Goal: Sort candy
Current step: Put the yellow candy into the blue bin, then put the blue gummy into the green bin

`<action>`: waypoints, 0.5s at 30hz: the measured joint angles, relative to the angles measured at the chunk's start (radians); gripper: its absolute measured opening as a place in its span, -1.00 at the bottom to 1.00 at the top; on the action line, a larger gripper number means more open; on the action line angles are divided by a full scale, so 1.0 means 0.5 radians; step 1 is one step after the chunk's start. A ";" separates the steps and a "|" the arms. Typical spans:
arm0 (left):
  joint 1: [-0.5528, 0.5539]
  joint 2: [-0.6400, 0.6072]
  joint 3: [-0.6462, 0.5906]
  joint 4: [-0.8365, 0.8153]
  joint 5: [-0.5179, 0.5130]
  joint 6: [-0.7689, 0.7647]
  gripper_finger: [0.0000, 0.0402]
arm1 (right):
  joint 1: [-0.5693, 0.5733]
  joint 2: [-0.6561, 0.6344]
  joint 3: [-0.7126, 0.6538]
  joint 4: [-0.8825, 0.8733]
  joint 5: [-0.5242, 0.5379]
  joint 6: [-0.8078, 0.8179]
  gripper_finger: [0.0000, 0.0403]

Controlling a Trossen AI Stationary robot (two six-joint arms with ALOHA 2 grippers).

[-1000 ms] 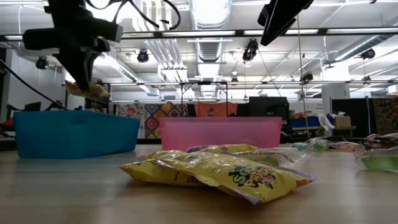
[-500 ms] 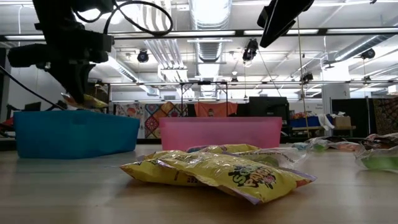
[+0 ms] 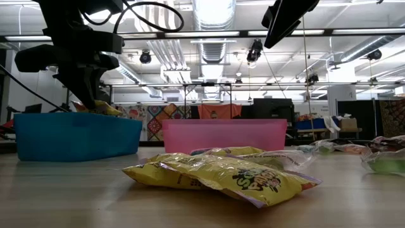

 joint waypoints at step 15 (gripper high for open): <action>-0.001 0.000 0.013 -0.005 -0.003 -0.061 -0.53 | 0.001 0.000 0.000 -0.001 -0.001 0.042 -0.25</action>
